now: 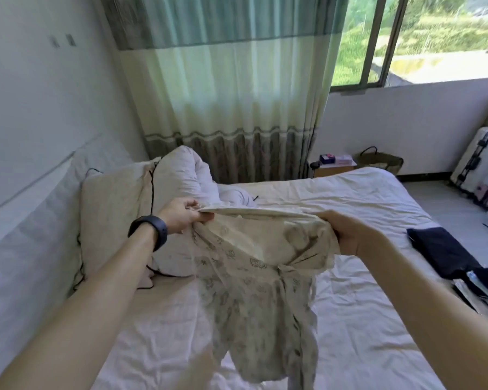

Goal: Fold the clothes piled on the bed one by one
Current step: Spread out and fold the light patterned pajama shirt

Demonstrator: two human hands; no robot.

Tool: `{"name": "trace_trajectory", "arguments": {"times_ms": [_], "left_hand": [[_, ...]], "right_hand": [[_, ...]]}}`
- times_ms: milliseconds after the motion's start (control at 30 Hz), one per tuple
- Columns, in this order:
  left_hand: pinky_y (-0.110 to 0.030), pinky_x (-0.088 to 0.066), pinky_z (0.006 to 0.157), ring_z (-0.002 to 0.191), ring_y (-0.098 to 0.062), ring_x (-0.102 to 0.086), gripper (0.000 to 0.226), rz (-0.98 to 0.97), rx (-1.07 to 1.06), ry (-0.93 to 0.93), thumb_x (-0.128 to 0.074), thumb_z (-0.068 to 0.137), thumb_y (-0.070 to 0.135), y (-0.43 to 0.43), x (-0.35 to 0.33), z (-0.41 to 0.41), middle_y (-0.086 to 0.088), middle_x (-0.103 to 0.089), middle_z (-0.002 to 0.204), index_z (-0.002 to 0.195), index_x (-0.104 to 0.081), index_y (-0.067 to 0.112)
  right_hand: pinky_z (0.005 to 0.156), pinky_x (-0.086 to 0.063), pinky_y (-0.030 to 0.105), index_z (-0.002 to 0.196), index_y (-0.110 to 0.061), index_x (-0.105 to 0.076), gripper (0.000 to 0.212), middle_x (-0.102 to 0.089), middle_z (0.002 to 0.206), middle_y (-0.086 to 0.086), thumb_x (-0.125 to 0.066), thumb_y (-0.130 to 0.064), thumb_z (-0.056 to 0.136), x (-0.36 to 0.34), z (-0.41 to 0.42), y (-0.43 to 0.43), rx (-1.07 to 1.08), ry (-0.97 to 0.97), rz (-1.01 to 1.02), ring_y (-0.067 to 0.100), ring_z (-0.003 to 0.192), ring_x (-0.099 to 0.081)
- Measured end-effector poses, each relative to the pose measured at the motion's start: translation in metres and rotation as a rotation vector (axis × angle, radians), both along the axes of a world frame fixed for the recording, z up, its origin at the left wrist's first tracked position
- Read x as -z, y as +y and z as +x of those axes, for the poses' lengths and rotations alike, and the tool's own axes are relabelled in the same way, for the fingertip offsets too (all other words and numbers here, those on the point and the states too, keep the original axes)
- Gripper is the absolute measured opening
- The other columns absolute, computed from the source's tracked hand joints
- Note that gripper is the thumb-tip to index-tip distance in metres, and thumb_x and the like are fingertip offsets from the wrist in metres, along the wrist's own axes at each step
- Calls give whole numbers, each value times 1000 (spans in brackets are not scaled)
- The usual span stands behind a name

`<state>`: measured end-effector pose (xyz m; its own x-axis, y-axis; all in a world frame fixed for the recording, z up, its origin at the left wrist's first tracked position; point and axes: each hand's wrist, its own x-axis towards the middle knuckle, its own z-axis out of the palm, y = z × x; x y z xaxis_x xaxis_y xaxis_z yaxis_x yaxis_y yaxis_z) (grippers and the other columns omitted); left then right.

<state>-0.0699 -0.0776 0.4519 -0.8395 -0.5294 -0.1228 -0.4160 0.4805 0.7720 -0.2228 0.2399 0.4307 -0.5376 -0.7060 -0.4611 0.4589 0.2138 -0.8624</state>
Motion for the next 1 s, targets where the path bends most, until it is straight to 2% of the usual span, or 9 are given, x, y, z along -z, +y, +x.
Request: {"name": "trace_trajectory", "arguments": {"times_ms": [167, 233, 333, 433, 600, 700, 767, 900, 1000], "left_hand": [[-23, -41, 54, 64, -9, -56, 16, 102, 20, -117, -83, 79, 37, -6, 26, 15, 15, -65, 64, 83, -70, 28], [-24, -45, 59, 65, -11, -60, 18, 195, 5, -106, -85, 68, 39, -9, 28, 18, 13, -67, 66, 80, -74, 30], [-20, -44, 51, 59, -7, -59, 19, 299, 29, -72, -81, 60, 37, -8, 22, 20, 12, -67, 66, 77, -76, 32], [-17, -40, 44, 61, -6, -57, 32, 252, 17, -38, -85, 62, 33, -5, 15, 15, 10, -65, 70, 87, -66, 26], [-29, -34, 55, 74, -12, -45, 51, 38, -27, -59, -89, 68, 33, -14, 7, 15, 3, -53, 89, 99, -50, 21], [-30, -36, 57, 71, -12, -47, 42, -59, -13, -7, -85, 78, 20, -24, 10, 16, 1, -54, 82, 90, -45, 23], [-30, -37, 59, 70, -14, -48, 43, -85, -8, 26, -85, 77, 17, -28, 11, 19, -1, -54, 80, 86, -43, 24], [-31, -40, 65, 75, -18, -51, 44, -187, 21, 45, -84, 75, 12, -36, 6, 22, -3, -56, 85, 82, -43, 26], [-33, -43, 70, 76, -21, -52, 44, -228, 11, 57, -83, 74, 8, -46, 1, 26, -2, -58, 83, 78, -42, 24]], "right_hand": [[78, -60, 30, 118, -26, -64, 42, -65, 121, 1, -79, -47, 85, 18, 7, 1, -26, 414, 203, 17, 102, -69], [73, -50, 22, 118, -35, -57, 59, -58, 112, -17, -86, -57, 73, 13, 13, 3, -256, 628, 367, 8, 99, -62], [70, -40, 29, 112, -33, -54, 42, -55, 101, -12, -79, -50, 83, 25, 15, -4, -404, 1141, 643, 19, 98, -57], [79, -42, 36, 140, -26, -45, 59, -55, 116, 4, -76, -29, 90, 36, 16, -7, -229, 1384, 493, 26, 102, -54], [58, -54, 43, 114, -4, -67, 29, -67, 102, 16, -78, -7, 87, 37, 15, -4, -117, 1796, 213, 41, 77, -66], [61, -59, 38, 144, -12, -53, 68, -65, 126, 16, -82, -5, 83, 39, 18, -7, -50, 1921, 218, 37, 83, -71], [50, -50, 27, 148, -24, -43, 84, -66, 123, 16, -84, 0, 79, 40, 21, -10, -41, 1991, 194, 33, 67, -70], [39, -45, 26, 143, -29, -45, 84, -65, 118, 17, -90, -17, 74, 46, 15, -15, -72, 2121, 111, 24, 48, -60], [38, -47, 27, 138, -25, -53, 52, -65, 96, 9, -71, -34, 90, 50, 11, -16, -152, 2209, -12, 18, 41, -53]]}}
